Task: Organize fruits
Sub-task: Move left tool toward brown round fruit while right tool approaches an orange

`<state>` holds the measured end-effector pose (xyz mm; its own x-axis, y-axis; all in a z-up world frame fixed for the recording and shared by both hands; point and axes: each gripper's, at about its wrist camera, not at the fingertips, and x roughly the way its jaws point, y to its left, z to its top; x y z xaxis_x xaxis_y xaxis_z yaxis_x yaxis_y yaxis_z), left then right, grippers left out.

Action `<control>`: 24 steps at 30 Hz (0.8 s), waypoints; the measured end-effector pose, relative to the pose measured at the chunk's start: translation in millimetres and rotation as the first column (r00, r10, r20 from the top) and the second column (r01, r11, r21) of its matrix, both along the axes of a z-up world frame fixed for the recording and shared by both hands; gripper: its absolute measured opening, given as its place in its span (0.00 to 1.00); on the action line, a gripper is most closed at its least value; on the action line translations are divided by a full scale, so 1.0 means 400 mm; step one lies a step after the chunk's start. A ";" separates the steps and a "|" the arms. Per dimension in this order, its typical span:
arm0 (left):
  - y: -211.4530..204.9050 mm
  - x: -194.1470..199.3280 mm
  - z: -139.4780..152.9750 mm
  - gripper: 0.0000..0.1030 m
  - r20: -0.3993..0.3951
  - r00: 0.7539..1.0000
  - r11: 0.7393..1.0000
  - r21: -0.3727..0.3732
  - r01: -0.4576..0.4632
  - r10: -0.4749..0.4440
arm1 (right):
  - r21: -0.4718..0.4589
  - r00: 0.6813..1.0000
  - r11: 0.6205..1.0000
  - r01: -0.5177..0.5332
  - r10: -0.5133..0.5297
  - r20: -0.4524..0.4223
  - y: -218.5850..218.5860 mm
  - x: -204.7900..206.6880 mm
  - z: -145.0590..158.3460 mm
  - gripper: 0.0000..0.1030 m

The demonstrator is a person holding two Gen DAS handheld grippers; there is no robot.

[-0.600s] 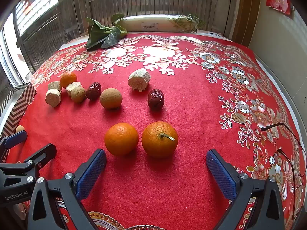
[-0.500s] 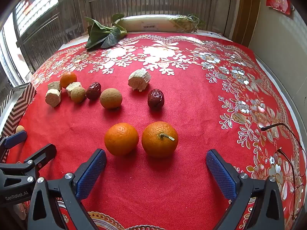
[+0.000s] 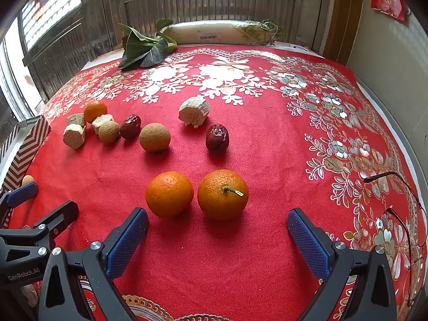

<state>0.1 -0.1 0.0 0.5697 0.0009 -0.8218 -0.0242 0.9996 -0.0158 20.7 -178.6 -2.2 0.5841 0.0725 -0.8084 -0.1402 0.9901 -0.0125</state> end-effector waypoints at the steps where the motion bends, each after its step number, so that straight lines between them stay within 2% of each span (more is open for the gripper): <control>1: 0.000 0.000 0.000 1.00 0.000 1.000 1.000 0.000 0.000 0.000 | 0.000 1.000 1.000 0.000 0.000 0.000 0.000 0.000 0.000 1.00; 12: 0.000 0.002 0.000 1.00 -0.005 1.000 1.000 0.002 -0.006 0.006 | 0.000 1.000 1.000 0.000 0.000 0.000 0.000 0.000 0.000 1.00; 20: 0.004 0.013 0.014 1.00 -0.070 0.997 0.999 -0.012 0.042 -0.043 | 0.003 1.000 1.000 -0.009 0.009 -0.024 -0.001 0.004 0.004 1.00; 24: 0.004 -0.005 0.054 1.00 -0.031 0.998 0.998 -0.029 0.053 -0.054 | 0.014 0.998 1.000 0.007 -0.007 -0.055 -0.020 0.000 0.023 1.00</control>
